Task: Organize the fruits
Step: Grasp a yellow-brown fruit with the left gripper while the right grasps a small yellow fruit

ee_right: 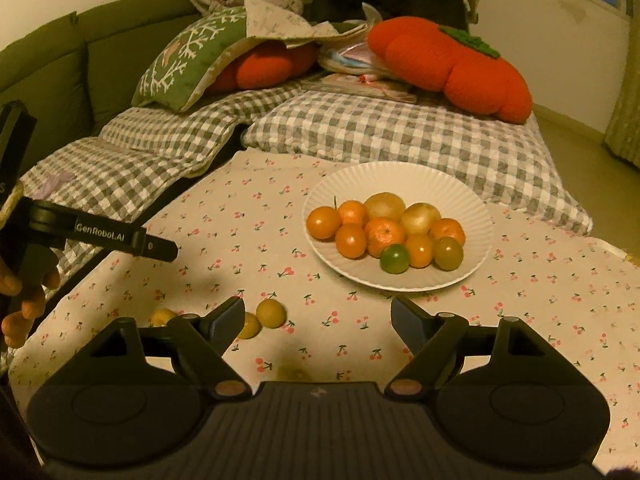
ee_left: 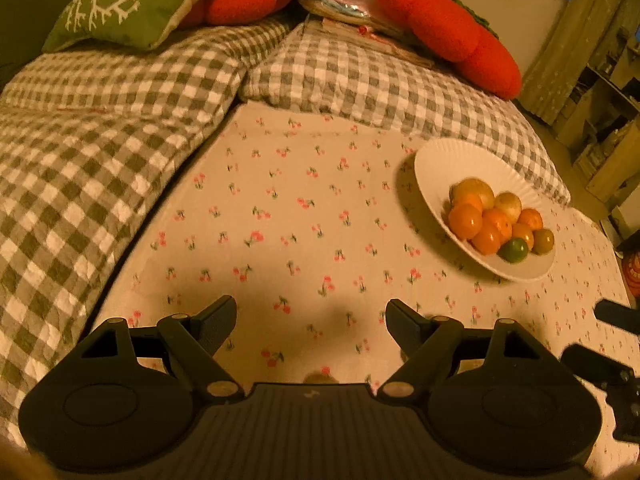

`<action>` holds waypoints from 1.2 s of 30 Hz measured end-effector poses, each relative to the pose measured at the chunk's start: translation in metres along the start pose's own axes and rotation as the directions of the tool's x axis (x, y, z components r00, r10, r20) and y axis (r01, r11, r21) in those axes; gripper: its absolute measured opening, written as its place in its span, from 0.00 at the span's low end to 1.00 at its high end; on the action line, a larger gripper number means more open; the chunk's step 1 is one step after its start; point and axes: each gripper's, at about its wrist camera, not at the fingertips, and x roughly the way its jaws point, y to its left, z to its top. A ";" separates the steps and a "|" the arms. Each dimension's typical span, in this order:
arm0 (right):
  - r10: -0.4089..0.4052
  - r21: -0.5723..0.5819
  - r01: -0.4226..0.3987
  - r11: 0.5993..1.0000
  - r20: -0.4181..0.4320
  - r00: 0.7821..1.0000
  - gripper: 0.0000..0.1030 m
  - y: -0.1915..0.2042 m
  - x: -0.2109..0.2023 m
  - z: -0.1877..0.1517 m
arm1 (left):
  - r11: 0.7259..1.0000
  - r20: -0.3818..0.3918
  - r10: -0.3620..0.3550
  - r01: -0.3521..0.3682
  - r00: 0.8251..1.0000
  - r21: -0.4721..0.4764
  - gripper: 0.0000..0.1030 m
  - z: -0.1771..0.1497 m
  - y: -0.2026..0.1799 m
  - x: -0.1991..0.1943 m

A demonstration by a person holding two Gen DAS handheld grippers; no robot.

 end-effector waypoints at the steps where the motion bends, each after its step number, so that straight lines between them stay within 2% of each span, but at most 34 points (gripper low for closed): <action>1: 0.001 -0.002 -0.001 1.000 -0.005 1.000 0.76 0.000 0.001 -0.001 | 1.000 -0.010 -0.006 0.006 1.000 0.000 0.70 -0.003 0.000 0.001; 6: 0.000 -0.007 -0.001 1.000 -0.043 0.999 0.76 0.001 0.009 -0.005 | 1.000 -0.067 -0.025 0.025 0.997 0.006 0.66 -0.015 -0.002 0.008; 9: 0.012 -0.023 -0.014 1.000 -0.085 0.996 0.76 0.004 0.015 -0.009 | 0.998 -0.120 -0.057 0.059 0.991 0.013 0.60 -0.023 -0.007 0.014; 11: 0.018 -0.026 -0.021 0.999 -0.114 0.993 0.76 0.006 0.020 -0.011 | 0.997 -0.158 -0.071 0.074 0.985 0.012 0.51 -0.028 -0.010 0.021; 13: 0.017 -0.031 -0.021 0.999 -0.142 0.990 0.76 0.008 0.025 -0.014 | 0.997 -0.188 -0.070 0.074 0.980 0.015 0.33 -0.031 -0.010 0.027; 14: 0.015 -0.034 -0.020 0.999 -0.153 0.988 0.76 0.009 0.027 -0.015 | 0.998 -0.198 -0.061 0.066 0.978 0.021 0.29 -0.033 -0.011 0.030; 15: 0.012 -0.038 -0.019 0.999 -0.162 0.987 0.76 0.010 0.029 -0.016 | 0.998 -0.203 -0.054 0.060 0.978 0.024 0.17 -0.033 -0.011 0.032; 16: 0.011 -0.043 -0.019 0.999 -0.170 0.985 0.76 0.011 0.030 -0.017 | 0.998 -0.209 -0.051 0.057 0.977 0.021 0.10 -0.034 -0.011 0.035; 21: 0.010 -0.070 -0.023 0.997 -0.188 0.982 0.75 0.018 0.035 -0.021 | 0.998 -0.185 -0.053 0.056 0.981 0.010 0.09 -0.031 -0.010 0.032; 24: 0.012 -0.084 -0.030 0.996 -0.206 0.978 0.71 0.022 0.041 -0.026 | 0.998 -0.188 -0.061 0.063 0.980 0.007 0.09 -0.031 -0.011 0.033; 27: -0.010 -0.117 -0.017 0.993 -0.229 0.973 0.58 0.030 0.050 -0.033 | 0.998 -0.195 -0.056 0.059 0.979 0.010 0.09 -0.032 -0.012 0.036; 30: -0.024 -0.135 -0.009 0.991 -0.239 0.971 0.41 0.033 0.057 -0.035 | 0.998 -0.191 -0.063 0.066 0.979 0.005 0.09 -0.031 -0.011 0.035; 32: -0.018 -0.133 -0.013 0.991 -0.231 0.973 0.23 0.033 0.056 -0.034 | 0.998 -0.185 -0.067 0.069 0.981 0.007 0.09 -0.031 -0.011 0.033; 36: -0.005 -0.115 -0.019 0.993 -0.207 0.978 0.22 0.033 0.051 -0.029 | 0.997 -0.177 -0.077 0.079 0.981 0.007 0.09 -0.029 -0.012 0.031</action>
